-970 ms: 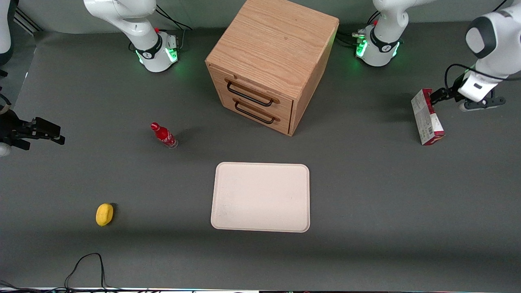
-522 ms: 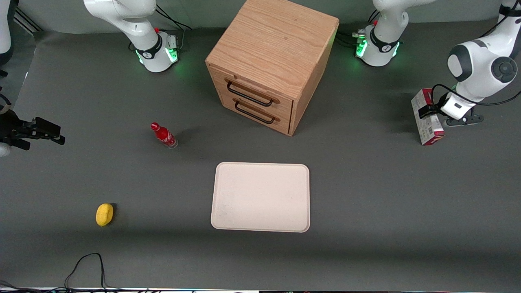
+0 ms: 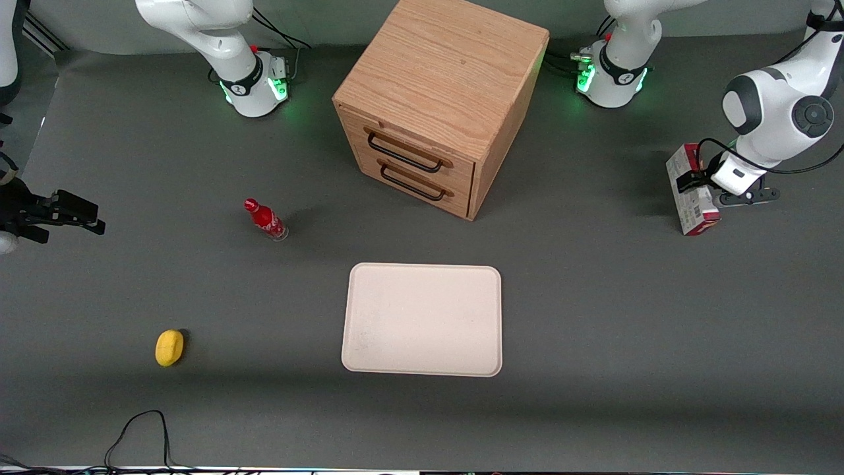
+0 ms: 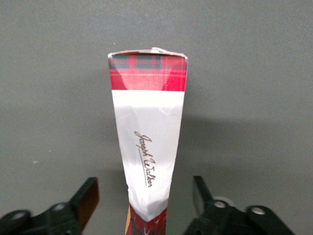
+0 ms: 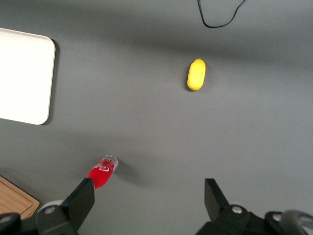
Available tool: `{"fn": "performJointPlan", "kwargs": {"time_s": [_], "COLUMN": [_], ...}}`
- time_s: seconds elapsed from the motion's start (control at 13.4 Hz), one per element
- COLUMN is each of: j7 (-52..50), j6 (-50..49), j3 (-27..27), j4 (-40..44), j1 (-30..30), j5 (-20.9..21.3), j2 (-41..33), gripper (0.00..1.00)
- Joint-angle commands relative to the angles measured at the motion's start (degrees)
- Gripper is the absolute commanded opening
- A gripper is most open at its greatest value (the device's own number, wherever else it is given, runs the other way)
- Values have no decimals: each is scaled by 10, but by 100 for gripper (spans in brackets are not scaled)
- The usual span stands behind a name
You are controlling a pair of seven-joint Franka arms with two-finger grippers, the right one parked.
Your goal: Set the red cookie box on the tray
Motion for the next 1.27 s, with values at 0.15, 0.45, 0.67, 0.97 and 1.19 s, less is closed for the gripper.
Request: {"fn": "performJointPlan", "kwargs": {"time_s": [0.15,0.45,0.67,0.97,1.19], "j7": [8,10,10,-4,-4], "j6": [-1,-19,-158,-408,-556], "j3": [-2,-3,-4,-13,-33], "j4": [-7,9,92,301,469], "j1": [3,3,2,-19,-33], "j5": [7,7,7,1,0], "j2": [-8,-17,-47,-52,-27], "gripper": [0,0,0,0,0]}}
